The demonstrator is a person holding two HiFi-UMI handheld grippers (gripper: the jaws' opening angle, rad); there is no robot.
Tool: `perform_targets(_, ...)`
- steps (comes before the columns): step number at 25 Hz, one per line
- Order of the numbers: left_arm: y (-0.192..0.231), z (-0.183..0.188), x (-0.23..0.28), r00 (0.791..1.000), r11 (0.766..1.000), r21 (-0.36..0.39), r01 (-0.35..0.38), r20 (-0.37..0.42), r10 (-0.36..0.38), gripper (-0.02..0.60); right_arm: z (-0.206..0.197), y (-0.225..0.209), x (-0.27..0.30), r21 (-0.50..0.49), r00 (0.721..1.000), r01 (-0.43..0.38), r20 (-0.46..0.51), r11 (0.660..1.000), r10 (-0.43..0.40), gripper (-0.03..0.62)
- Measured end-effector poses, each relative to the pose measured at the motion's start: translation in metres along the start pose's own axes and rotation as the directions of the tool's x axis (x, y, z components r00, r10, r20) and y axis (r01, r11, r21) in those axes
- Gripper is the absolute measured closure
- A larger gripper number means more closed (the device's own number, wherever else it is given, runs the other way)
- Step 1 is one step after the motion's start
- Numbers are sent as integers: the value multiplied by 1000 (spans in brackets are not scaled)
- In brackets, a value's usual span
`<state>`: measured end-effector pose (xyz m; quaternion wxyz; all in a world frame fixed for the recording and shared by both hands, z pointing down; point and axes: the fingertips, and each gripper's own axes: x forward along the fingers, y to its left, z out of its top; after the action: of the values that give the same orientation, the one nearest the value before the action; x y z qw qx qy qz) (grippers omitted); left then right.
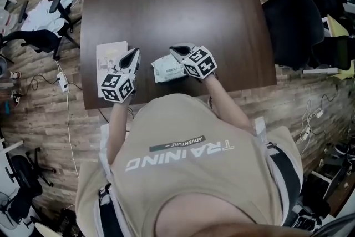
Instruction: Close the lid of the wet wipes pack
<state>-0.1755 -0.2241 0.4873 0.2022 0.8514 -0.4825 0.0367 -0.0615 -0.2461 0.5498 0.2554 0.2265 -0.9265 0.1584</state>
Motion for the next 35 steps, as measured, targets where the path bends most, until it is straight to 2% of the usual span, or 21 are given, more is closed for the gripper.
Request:
perform_targets(3,2,36,4,998,998,53,18,51,-20,577,59,-9,-15,-35,988,55,145,998,-50,580)
perform_targets(6,0,77,6,992,995,96,33,119,-44,577,110,-12,-32,-77,960,98,271,992,-74,580)
perform_targets(10,-8,138,2,964,994,90,56,255,-77,577,163,-11,-67,-129,907,159,411,979,-93,580)
perform_targets(12,-14,166,-3,947,992,110,56,310,-88,577,181,-9,-82,-137,888,169,450,976,-91,580)
perform_targets(14,-21,187,-6,936,989,137,57,338,-100,577,193,-9,-90,-121,876,147,477,982,-72,580)
perform_targets(16,-25,203,-9,927,984,167,53,357,-110,577,200,-11,-93,-97,868,119,494,988,-56,580)
perform_targets(18,-23,215,-10,919,982,187,32,382,-102,577,202,-14,-95,-100,866,131,496,986,-64,580)
perform_targets(22,-8,229,-19,891,994,110,-9,452,-42,577,206,-16,-102,-128,865,172,495,977,-88,580)
perform_targets(24,-7,230,-23,895,989,142,-50,445,-18,577,208,-16,-105,-142,870,178,486,974,-88,580)
perform_targets(26,-15,228,-23,911,958,259,-119,412,2,577,211,-16,-109,-162,870,196,484,967,-95,580)
perform_targets(28,-27,228,-23,919,929,340,-142,395,-4,577,217,-16,-116,-176,858,217,503,960,-102,580)
perform_targets(32,-39,229,-26,915,934,340,-110,402,-39,577,229,-10,-127,-186,829,233,552,955,-95,580)
perform_targets(35,-33,224,-26,924,936,333,-119,381,-18,577,230,-10,-125,-187,829,233,552,954,-94,580)
